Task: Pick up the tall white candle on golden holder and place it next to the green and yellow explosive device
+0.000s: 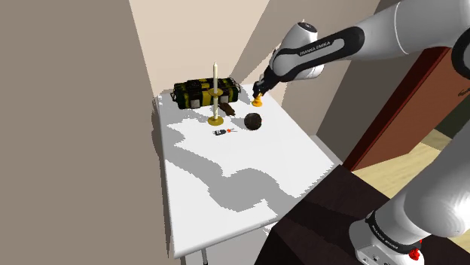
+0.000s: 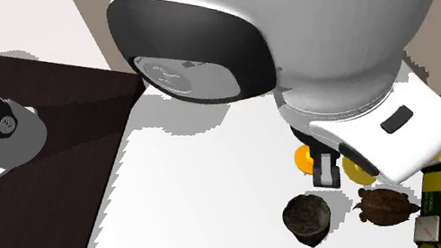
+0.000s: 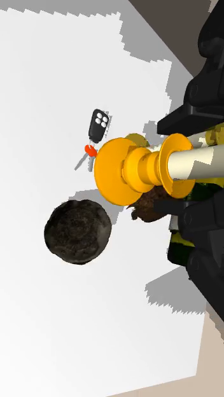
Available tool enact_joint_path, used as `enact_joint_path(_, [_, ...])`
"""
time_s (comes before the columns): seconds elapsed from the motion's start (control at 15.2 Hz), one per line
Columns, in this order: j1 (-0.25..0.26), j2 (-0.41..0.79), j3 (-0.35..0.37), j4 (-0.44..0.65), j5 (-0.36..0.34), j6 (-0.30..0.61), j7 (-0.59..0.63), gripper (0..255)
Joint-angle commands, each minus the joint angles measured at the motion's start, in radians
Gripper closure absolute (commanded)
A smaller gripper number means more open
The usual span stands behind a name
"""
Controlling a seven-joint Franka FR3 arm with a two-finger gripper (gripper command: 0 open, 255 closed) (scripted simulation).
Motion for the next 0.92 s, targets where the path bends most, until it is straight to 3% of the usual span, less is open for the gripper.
enact_joint_path(0.0, [-0.015, 0.065, -0.007, 0.086, 0.014, -0.023, -0.031, 255])
enact_joint_path(0.53, [-0.086, 0.342, -0.018, 0.492, 0.044, -0.164, -0.114, 255])
enact_joint_path(0.86, [-0.128, 0.559, -0.021, 0.843, 0.045, -0.302, -0.136, 255])
